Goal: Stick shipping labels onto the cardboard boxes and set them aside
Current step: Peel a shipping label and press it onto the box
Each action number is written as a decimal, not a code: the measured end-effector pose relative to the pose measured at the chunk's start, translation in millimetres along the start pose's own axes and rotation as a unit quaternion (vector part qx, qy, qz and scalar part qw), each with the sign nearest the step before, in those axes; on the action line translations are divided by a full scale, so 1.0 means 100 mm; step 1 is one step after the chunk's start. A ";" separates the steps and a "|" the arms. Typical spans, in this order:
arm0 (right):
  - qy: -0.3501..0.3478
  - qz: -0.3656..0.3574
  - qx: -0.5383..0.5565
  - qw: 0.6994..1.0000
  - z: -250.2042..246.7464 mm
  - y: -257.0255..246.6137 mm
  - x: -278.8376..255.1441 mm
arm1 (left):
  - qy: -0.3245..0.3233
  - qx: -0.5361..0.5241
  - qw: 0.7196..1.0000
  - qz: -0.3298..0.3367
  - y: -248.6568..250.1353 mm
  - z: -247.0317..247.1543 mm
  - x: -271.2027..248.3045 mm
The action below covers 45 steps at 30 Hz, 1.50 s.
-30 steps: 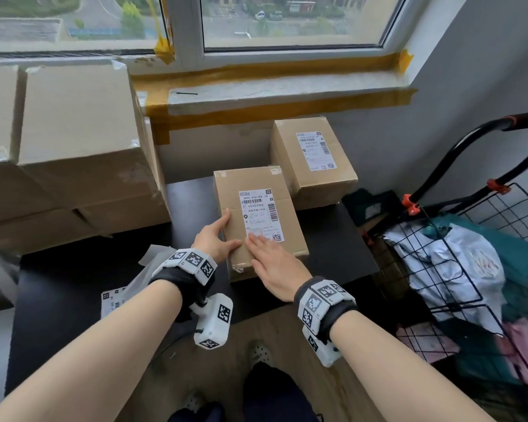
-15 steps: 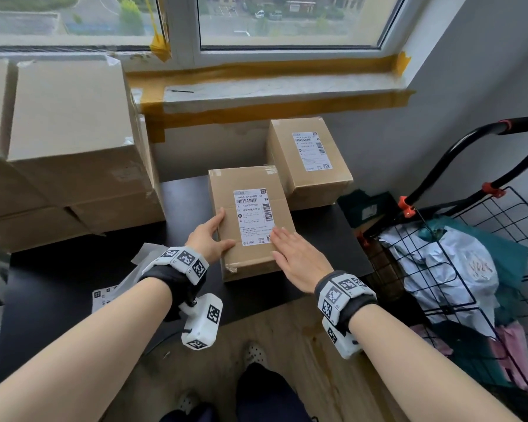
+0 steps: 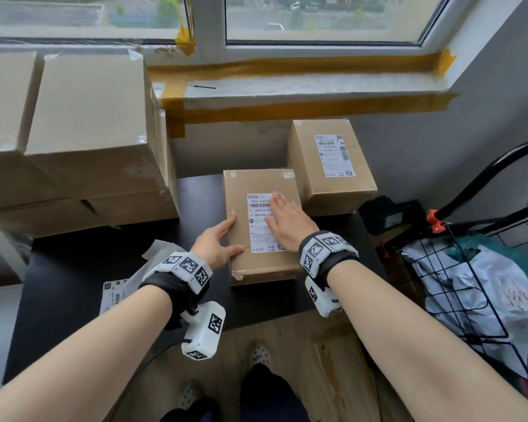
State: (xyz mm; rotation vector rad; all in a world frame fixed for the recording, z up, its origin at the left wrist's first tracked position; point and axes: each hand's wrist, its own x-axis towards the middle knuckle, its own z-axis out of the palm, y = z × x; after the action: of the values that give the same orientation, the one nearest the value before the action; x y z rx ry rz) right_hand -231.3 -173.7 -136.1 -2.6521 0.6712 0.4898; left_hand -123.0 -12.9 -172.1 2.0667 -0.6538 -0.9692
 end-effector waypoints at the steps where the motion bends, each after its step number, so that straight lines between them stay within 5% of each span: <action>1: -0.003 -0.007 0.006 1.000 0.02 -0.05 0.01 | 0.001 -0.003 1.000 0.001 -0.01 0.00 0.01; 8: -0.012 -0.084 0.025 0.996 0.16 -0.32 0.09 | -0.007 -0.026 0.999 0.019 -0.06 -0.01 0.05; 18: 0.025 0.030 0.030 0.999 0.20 0.06 -0.18 | -0.014 0.026 0.999 0.015 -0.05 -0.01 0.03; 25: 0.029 -0.028 0.064 0.997 0.42 -0.32 -0.27 | -0.017 0.040 0.998 0.034 -0.04 -0.03 0.04; 39: 0.073 0.026 0.056 0.995 0.55 0.05 -0.73 | -0.012 0.015 1.000 0.019 -0.03 0.02 0.00; 42: 0.080 0.084 0.138 0.984 0.51 0.25 -0.85 | -0.001 -0.086 0.996 -0.036 -0.06 0.06 0.00; 45: 0.092 0.130 0.316 0.935 0.52 0.31 -0.88 | 0.019 -0.168 0.982 -0.083 0.00 0.08 -0.06</action>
State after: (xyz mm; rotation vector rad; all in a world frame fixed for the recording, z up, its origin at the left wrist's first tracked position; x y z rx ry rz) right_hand -332.1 -143.6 -153.0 -2.0200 1.0414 0.0614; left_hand -132.8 -11.5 -173.1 1.8537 -0.2763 -1.0511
